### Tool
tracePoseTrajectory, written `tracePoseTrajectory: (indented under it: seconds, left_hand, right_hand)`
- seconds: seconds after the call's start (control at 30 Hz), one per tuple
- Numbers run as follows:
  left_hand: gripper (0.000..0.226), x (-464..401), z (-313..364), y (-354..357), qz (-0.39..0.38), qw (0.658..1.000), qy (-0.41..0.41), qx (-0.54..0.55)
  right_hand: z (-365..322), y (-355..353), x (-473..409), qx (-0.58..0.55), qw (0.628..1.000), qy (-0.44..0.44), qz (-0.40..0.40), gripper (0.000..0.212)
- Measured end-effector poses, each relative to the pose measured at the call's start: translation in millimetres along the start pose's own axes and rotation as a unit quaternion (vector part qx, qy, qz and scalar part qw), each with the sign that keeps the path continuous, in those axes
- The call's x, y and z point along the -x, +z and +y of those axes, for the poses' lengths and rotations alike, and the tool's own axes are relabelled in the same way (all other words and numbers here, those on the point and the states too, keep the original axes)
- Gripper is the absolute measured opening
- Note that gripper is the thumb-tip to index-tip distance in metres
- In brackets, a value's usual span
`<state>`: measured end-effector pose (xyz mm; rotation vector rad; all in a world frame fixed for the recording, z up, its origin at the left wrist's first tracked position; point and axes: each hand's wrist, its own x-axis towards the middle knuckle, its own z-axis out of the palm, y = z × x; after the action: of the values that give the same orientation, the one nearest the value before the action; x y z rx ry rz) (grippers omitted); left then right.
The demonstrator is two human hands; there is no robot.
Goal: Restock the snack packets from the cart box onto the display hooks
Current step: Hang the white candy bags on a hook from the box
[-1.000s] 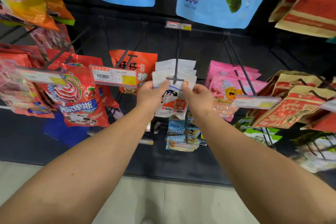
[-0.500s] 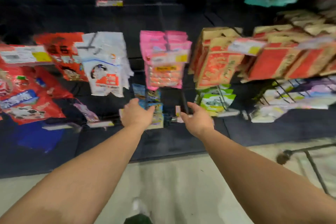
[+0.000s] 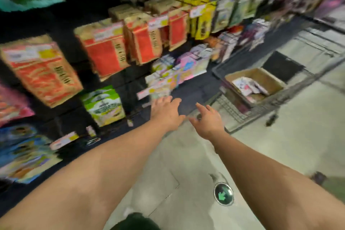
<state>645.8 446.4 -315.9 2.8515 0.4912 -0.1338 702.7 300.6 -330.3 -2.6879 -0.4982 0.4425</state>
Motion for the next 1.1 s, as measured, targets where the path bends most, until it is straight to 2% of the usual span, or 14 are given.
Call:
tracePoseTrajectory:
  seconds: [0.27,0.5,0.63,0.87,1.1]
  left_hand:
    - [0.07,-105.0,126.9,23.0,-0.046,0.992,0.114,-0.002]
    - [0.069,-251.7,164.2,41.8,-0.094,0.985,0.142,-0.003]
    - [0.07,-326.3,184.2,38.0,-0.122,0.979,0.162,-0.026]
    - [0.07,-409.8,217.6,61.2,-0.166,0.972,0.162,-0.023]
    - [0.068,-486.7,264.7,131.0,-0.207,0.975,0.075,0.005]
  right_hand:
    - [112.0,-57.0,-62.1,-0.047,0.992,0.107,0.053,0.065]
    - [165.1,-84.7,-185.7,-0.062,0.984,0.167,0.031,0.067]
    - [194.0,-115.4,-249.8,-0.085,0.974,0.203,0.054,0.064]
    - [261.2,-125.2,-330.2,-0.085,0.964,0.25,0.015,0.063]
    - [360.0,-112.3,-433.0,-0.053,0.969,0.224,-0.091,0.063]
